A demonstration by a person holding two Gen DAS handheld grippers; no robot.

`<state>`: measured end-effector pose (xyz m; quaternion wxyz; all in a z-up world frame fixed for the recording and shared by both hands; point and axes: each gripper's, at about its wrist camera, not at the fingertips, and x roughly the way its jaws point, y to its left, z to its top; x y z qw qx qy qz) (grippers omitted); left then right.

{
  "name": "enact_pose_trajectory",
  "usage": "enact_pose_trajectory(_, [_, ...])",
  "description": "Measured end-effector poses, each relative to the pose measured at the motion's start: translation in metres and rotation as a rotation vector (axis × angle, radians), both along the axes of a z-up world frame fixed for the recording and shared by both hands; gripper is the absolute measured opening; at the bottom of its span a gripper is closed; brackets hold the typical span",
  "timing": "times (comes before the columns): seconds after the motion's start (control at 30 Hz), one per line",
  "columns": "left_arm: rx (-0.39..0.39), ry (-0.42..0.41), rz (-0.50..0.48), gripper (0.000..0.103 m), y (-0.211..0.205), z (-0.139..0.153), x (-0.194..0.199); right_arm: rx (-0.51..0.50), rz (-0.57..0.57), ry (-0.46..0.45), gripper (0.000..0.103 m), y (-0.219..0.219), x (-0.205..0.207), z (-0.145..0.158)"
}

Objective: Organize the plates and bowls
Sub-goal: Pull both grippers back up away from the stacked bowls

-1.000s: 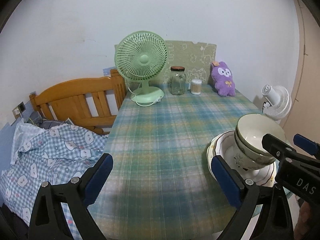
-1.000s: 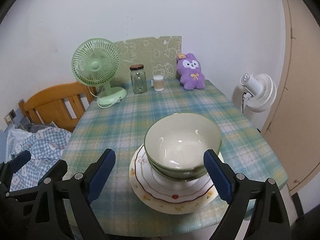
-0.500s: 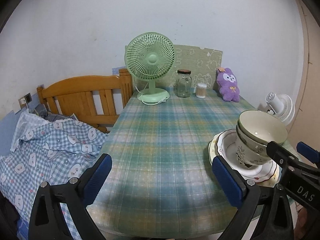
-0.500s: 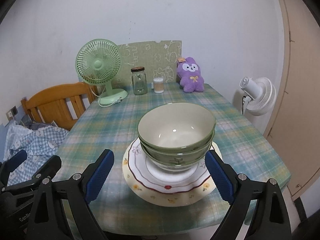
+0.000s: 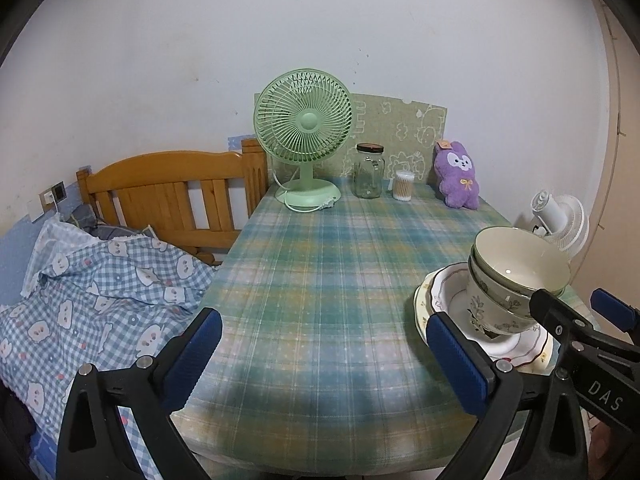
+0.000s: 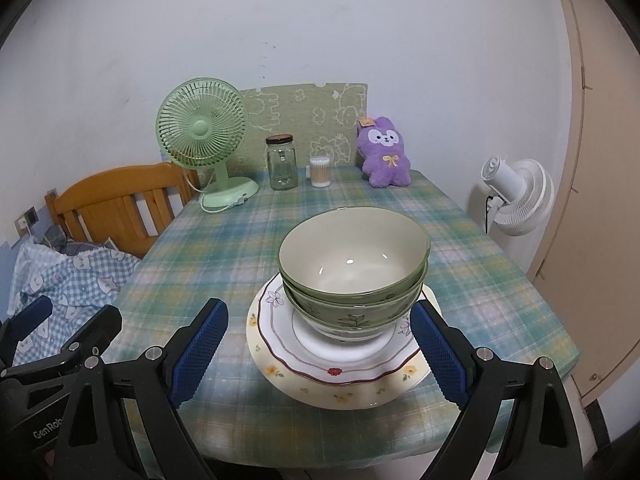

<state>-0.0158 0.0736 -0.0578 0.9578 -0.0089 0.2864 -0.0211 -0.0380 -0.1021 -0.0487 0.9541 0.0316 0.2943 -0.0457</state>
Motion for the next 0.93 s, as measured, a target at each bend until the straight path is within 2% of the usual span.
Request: enact_pose_trajectory(0.93, [0.005,0.031,-0.026,0.103,0.0047,0.0052,-0.0029,-0.001,-0.035,0.043,0.094,0.0022,-0.0091,0.0086])
